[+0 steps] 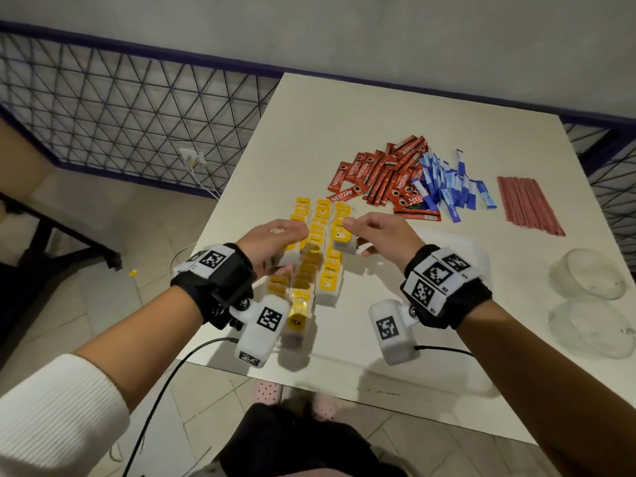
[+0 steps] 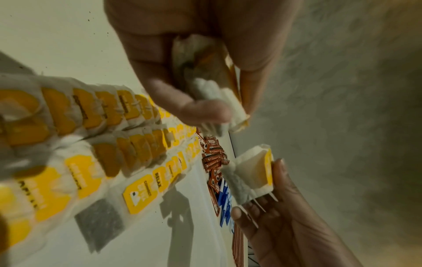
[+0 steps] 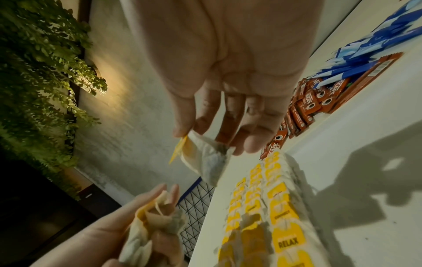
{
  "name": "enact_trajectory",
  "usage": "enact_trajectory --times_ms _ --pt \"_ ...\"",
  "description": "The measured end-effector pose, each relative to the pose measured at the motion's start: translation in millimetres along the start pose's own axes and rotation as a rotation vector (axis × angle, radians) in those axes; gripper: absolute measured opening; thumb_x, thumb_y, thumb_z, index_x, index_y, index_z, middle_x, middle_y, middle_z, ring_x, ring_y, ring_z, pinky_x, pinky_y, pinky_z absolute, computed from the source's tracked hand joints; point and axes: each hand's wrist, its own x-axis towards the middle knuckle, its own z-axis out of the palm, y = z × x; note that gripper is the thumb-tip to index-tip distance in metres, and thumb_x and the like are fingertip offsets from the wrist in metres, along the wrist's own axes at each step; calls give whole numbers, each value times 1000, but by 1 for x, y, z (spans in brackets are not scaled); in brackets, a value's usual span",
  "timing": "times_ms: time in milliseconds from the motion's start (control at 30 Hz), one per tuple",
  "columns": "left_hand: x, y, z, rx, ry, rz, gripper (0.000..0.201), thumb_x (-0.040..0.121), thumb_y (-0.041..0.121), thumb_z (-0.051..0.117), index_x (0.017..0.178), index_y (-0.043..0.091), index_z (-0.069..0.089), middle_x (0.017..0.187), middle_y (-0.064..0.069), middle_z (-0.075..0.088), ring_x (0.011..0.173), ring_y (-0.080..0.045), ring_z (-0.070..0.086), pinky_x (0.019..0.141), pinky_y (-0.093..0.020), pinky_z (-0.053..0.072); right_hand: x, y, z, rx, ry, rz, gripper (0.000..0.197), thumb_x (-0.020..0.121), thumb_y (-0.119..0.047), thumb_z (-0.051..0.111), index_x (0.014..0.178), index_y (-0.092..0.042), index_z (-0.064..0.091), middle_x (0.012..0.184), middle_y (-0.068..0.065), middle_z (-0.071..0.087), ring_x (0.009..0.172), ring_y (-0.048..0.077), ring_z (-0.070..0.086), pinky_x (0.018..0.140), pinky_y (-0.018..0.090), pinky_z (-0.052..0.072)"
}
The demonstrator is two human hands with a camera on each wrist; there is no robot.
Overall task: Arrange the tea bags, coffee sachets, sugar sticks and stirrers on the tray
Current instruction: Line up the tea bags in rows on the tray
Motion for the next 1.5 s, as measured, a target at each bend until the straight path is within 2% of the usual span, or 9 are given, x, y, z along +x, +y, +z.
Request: enact_trajectory --times_ms 233,367,433,567,800,967,1133,1267,1500 --pt "-19 -5 11 228 -116 149 33 53 52 76 84 56 66 96 13 63 87 -17 50 69 -30 49 -7 9 4 -63 -121 1 31 90 -33 57 93 -4 65 88 5 60 71 9 54 62 18 45" --pt "-20 -8 18 295 -133 197 44 56 52 76 95 63 58 127 4 54 96 5 53 86 -34 50 -15 13 3 -48 -202 -15 21 90 -32 56 77 -17 60 75 -3 57 67 7 55 60 17 46" --pt "-17 -9 22 313 -105 191 35 61 48 77 93 53 62 117 5 57 87 0 56 76 -29 50 -17 14 2 -56 -215 -42 21 90 -31 56 73 -19 59 72 -4 57 63 5 55 57 16 46" --pt "-10 -9 26 349 -63 140 21 78 35 72 64 29 58 52 7 39 47 -15 34 44 -18 33 -18 18 -1 -36 -166 -60 19 89 -29 58 74 -16 59 66 -5 55 50 -3 53 51 12 42" --pt "4 -8 27 492 -200 127 34 80 42 67 51 30 55 39 13 29 35 -5 31 40 -15 31 -23 26 1 16 -53 2 21 90 -27 58 71 -19 57 63 -3 53 45 -3 51 49 14 41" --pt "8 -15 19 537 -224 198 17 79 33 71 70 29 56 90 10 58 69 -1 51 56 -16 40 -32 33 10 36 -17 73 20 90 -29 58 72 -19 58 63 1 53 55 7 52 54 18 40" --pt "7 -12 13 575 -337 304 32 80 29 70 102 45 53 123 9 49 110 -10 43 91 -25 34 -43 35 20 38 -2 107 19 89 -32 57 75 -20 59 63 2 53 60 11 51 55 16 41" --pt "5 -16 17 523 -332 275 10 82 29 68 78 31 59 87 9 54 79 -14 49 66 -23 39 -48 37 26 67 111 93 22 88 -31 59 69 -21 59 61 -1 52 50 5 46 51 17 39" --pt "-1 -31 25 580 -334 178 24 86 38 62 70 21 56 40 8 30 41 -15 27 42 -22 27 -60 47 36 117 224 129 25 90 -27 59 66 -19 56 56 -1 52 39 2 39 51 19 33"
